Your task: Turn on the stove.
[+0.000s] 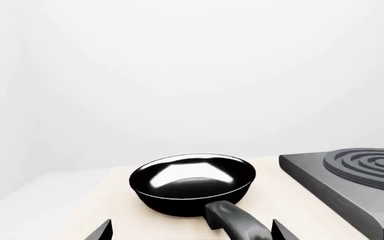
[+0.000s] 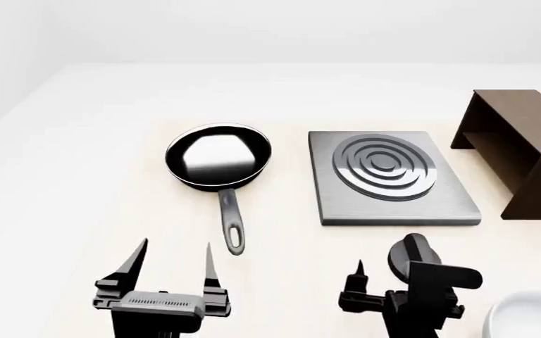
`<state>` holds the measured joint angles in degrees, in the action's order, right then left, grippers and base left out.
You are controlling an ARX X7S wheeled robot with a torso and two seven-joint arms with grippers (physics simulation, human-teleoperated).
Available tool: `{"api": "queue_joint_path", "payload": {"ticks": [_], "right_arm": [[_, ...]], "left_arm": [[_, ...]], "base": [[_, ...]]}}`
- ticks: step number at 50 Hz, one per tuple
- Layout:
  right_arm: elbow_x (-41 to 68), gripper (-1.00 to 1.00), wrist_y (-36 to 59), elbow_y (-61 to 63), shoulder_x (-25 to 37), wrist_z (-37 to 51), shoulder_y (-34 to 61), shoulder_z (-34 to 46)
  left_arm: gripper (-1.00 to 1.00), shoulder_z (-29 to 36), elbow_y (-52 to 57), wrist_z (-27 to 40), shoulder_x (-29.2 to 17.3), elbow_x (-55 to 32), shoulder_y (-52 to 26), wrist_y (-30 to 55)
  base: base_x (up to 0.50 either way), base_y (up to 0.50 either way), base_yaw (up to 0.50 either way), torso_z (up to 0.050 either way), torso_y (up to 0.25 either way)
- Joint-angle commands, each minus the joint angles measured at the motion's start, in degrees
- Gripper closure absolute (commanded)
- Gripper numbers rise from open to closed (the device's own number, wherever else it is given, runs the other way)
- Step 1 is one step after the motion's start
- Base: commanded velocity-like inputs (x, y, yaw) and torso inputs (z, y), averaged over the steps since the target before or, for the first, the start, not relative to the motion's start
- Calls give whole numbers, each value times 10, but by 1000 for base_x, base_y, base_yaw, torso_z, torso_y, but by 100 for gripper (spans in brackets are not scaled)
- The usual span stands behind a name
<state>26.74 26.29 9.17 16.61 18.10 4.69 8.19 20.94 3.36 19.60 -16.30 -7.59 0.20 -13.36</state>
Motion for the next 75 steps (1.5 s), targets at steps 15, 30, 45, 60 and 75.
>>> {"api": "queue_joint_path", "payload": {"ticks": [15,30,45,60,75], "right_arm": [[-5,-100,-19,-63,-6,-9,28,5],[5,-100,-14,-55,-2,-1,29,-2],[15,-100,-18,-48,3,7,21,-18],[22,-100,-17,-42,8,10,20,-24],[28,-100,-13,-41,14,16,28,-30]], "left_arm": [[-100,5,0,4,-3,-2,-2,1],[-100,7,-1,6,-5,-4,-4,0],[-100,9,3,9,-7,-6,-3,2],[-100,11,1,11,-9,-7,-4,1],[-100,14,11,15,-11,-8,-3,11]], "base": [[0,0,0,0,0],[0,0,0,0,0],[0,0,0,0,0],[0,0,0,0,0],[0,0,0,0,0]]}}
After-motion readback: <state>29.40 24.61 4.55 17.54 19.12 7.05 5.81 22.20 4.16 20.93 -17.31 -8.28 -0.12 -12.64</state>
